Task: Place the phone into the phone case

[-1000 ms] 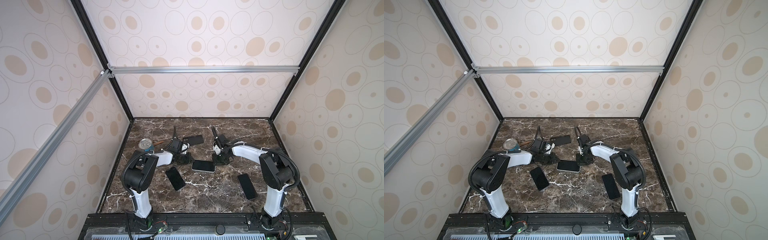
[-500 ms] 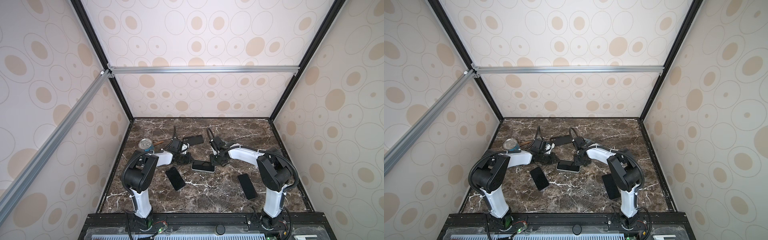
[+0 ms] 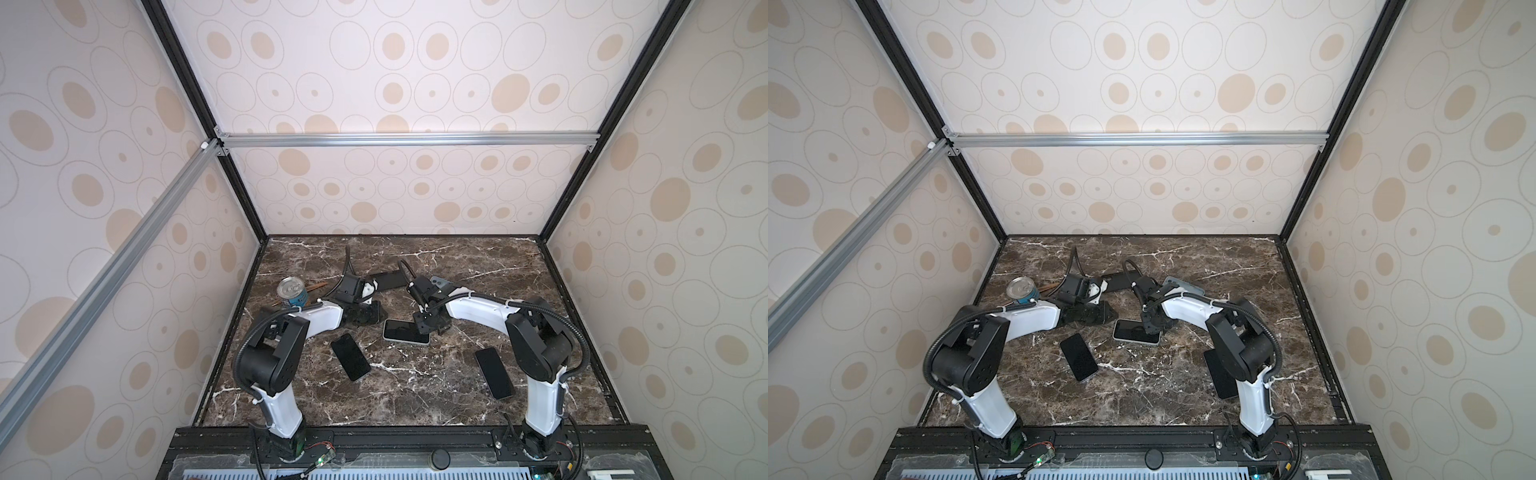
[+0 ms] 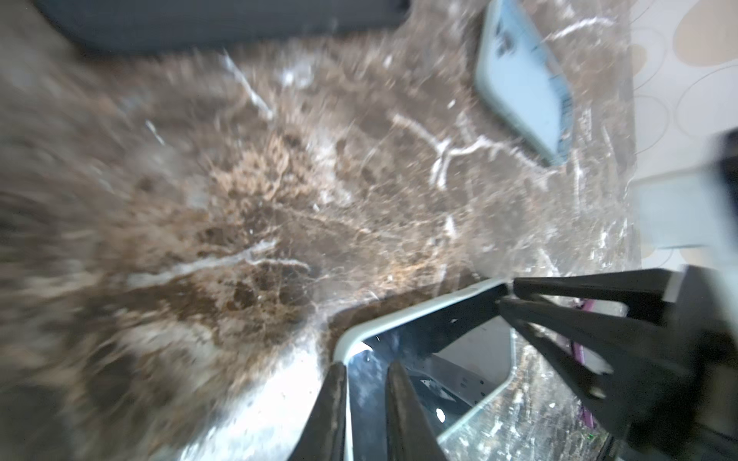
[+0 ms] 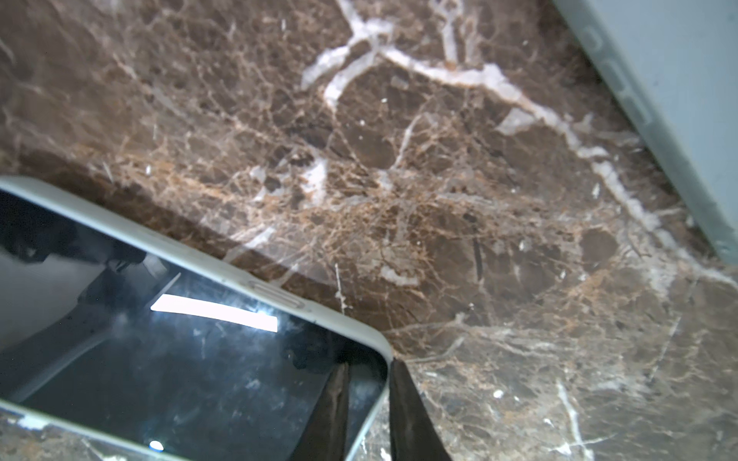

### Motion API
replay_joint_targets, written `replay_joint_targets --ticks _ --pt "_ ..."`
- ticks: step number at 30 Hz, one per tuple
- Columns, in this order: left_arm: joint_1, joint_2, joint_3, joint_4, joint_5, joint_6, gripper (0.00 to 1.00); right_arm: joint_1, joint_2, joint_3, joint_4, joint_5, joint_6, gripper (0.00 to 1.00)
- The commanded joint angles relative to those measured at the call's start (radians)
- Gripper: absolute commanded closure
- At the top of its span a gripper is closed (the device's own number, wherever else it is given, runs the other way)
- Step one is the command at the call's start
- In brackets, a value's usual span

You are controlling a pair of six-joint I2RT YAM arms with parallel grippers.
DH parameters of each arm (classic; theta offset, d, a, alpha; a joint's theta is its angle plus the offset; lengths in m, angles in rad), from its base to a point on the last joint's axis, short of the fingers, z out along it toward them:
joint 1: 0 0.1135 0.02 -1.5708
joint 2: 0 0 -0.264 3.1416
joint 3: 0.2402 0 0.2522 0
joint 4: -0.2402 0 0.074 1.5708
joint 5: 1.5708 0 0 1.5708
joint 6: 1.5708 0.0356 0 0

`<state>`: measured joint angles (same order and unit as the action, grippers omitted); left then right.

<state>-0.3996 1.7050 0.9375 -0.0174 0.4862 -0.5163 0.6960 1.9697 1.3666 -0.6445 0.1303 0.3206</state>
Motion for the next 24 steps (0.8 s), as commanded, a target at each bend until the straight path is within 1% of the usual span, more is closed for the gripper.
replay_joint_targets --ticks 1,5,7,9,13,16,17,19,21,23,24 --pt "0.009 -0.119 0.032 -0.021 -0.106 0.077 0.79 0.016 0.043 0.085 -0.147 0.01 -0.101 0.77" --pt "0.021 -0.238 0.039 -0.036 -0.193 0.131 0.78 0.015 0.018 0.288 -0.223 0.043 -0.167 0.76" --pt "0.021 -0.298 0.032 -0.044 -0.229 0.16 0.77 0.015 -0.006 0.36 -0.239 0.049 -0.185 0.75" --pt "0.021 -0.371 0.014 -0.048 -0.265 0.189 0.76 0.014 -0.046 0.4 -0.227 0.042 -0.201 0.75" --pt "0.021 -0.529 -0.027 -0.056 -0.331 0.244 0.7 0.015 -0.149 0.383 -0.132 0.019 -0.232 0.72" --pt "0.021 -0.658 -0.085 -0.05 -0.365 0.298 0.65 0.015 -0.218 0.339 -0.048 -0.017 -0.278 0.67" --pt "0.021 -0.699 -0.114 -0.04 -0.373 0.32 0.61 0.015 -0.235 0.335 -0.039 -0.035 -0.296 0.67" --pt "0.021 -0.796 -0.178 -0.01 -0.383 0.361 0.56 0.016 -0.269 0.33 -0.026 -0.074 -0.308 0.66" --pt "0.021 -0.892 -0.253 0.031 -0.392 0.4 0.51 0.016 -0.314 0.291 0.02 -0.128 -0.319 0.65" --pt "0.021 -0.971 -0.32 0.072 -0.378 0.438 0.49 0.017 -0.366 0.222 0.096 -0.176 -0.331 0.62" --pt "0.021 -1.006 -0.357 0.099 -0.361 0.463 0.48 0.017 -0.394 0.177 0.147 -0.193 -0.336 0.57"
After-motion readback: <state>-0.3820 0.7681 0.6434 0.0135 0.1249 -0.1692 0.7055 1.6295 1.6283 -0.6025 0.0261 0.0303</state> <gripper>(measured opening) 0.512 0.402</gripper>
